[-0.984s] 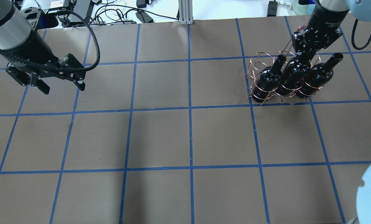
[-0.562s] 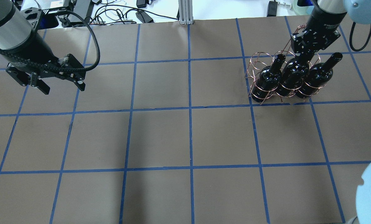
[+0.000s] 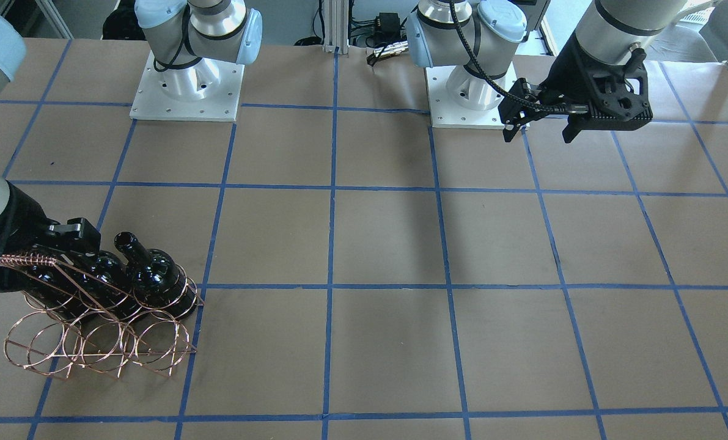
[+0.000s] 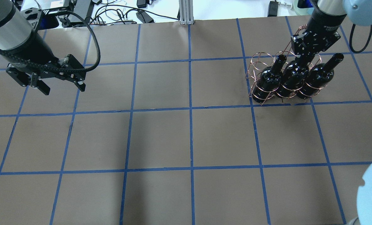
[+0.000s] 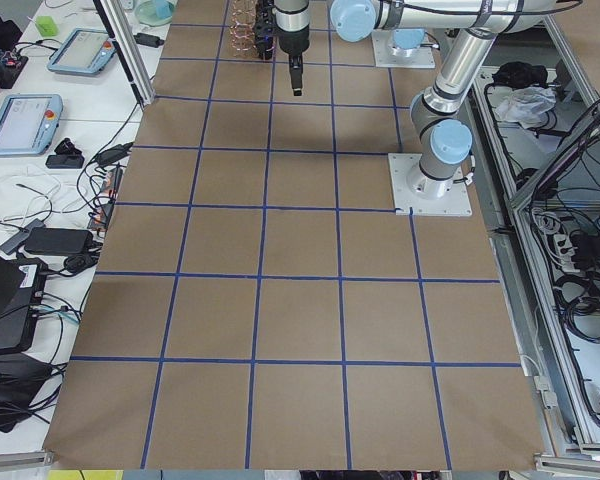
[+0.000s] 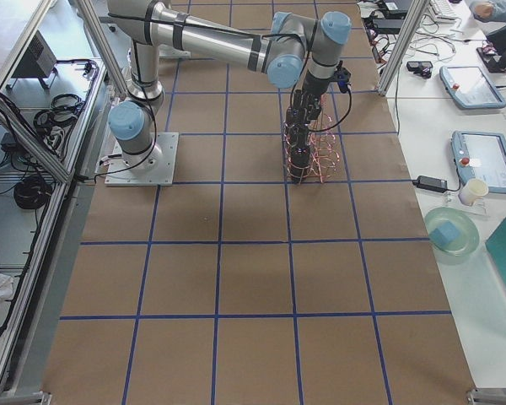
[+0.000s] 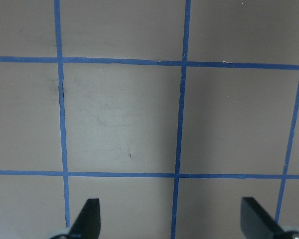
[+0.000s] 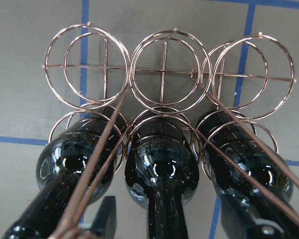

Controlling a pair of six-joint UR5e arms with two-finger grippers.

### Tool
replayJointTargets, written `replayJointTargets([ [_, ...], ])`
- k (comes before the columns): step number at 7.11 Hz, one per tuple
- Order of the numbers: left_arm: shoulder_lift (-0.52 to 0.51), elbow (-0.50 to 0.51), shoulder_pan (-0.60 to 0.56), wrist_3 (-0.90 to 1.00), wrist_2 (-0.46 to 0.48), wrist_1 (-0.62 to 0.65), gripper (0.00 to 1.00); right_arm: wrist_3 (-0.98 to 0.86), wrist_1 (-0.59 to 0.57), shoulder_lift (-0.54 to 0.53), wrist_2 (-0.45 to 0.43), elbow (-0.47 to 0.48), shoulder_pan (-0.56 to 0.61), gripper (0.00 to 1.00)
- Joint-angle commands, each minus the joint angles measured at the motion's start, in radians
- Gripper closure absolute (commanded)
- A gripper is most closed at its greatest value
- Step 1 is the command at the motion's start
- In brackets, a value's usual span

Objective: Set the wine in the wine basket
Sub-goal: 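Open the right gripper and raise it off the bottle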

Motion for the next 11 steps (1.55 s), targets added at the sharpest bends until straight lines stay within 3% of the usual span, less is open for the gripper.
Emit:
replayJointTargets([
  [1, 0.0, -0.001, 0.0, 0.0, 0.001, 0.005, 0.0, 0.0, 0.01, -0.074, 0.001, -0.022, 0.003, 0.0],
  [3, 0.001, -0.001, -0.001, -0.001, -0.001, -0.002, 0.0, 0.024, 0.117, -0.214, 0.009, -0.022, 0.038, 0.0],
  [4, 0.001, -0.001, -0.001, -0.001, -0.001, -0.002, 0.0, 0.167, 0.183, -0.265, 0.002, -0.022, 0.107, 0.0],
  [6, 0.001, -0.001, 0.0, 0.0, 0.001, -0.002, 0.0, 0.416, 0.199, -0.288, 0.002, -0.021, 0.291, 0.0],
  [11, 0.0, -0.004, -0.001, -0.001, -0.001, -0.002, 0.0, 0.357, 0.184, -0.276, 0.012, 0.03, 0.287, 0.05],
])
